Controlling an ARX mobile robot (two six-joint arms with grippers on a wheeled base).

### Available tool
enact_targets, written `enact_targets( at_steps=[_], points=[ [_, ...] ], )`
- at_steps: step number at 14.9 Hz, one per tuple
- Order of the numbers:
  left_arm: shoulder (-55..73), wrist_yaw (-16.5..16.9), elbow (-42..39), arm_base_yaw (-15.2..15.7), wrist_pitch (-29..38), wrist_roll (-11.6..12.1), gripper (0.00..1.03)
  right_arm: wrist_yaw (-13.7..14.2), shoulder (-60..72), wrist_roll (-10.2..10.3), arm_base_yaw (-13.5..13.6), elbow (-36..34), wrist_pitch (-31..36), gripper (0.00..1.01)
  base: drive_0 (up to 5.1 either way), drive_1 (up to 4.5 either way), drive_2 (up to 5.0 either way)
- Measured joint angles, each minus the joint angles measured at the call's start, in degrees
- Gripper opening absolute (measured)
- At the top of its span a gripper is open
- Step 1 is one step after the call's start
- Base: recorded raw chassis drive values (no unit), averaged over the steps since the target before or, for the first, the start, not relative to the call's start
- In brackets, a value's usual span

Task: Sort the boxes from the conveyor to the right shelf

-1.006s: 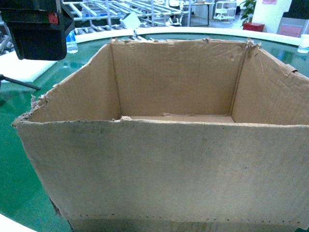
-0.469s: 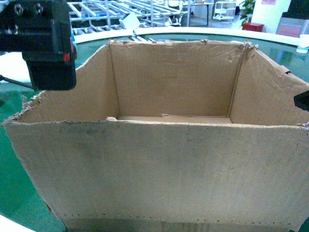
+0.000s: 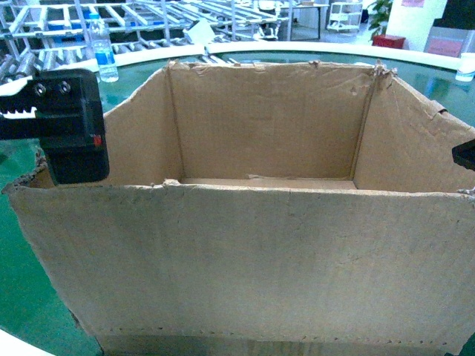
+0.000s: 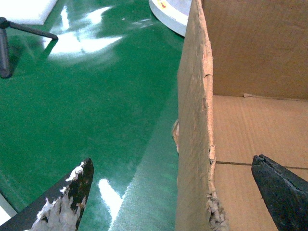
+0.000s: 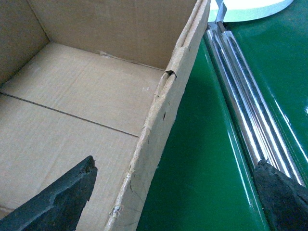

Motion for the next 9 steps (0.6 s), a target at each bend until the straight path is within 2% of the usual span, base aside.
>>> enact_targets(
  at_steps=[2,4,5,8,9],
  points=[
    [1.88,-0.57,0.07,0.15,0.46,-2.01,0.98,-0.04,0.02,0.00,0.00,0.00,-0.02,0.98,0.0,0.00,0.0],
    [3.04,-1.60,0.07,-0.02,0.79,-1.79,0.98,-0.04,0.02,0.02,0.00,0.00,0.02,0.98,0.0,0.00,0.0],
    [3.08,-1.73,0.07,-0.02,0.87,-1.75,0.97,-0.09,0.02,0.04,0.02,-0.02,-0.02,0.95,0.0,0.00,0.0],
    [3.08,-1.70,0.07,-0.09,0.98,-1.77,0.63,-0.98,0.26,0.09,0.70,-0.09,-0.02,0.60,0.0,0.00,0.0],
    [3.08,-1.22,0.07,-0.33,1.18,-1.77,0.42,-1.33,0.28,0.07,0.81,-0.20,-0.07,0.38,0.0,0.00,0.0]
  ],
)
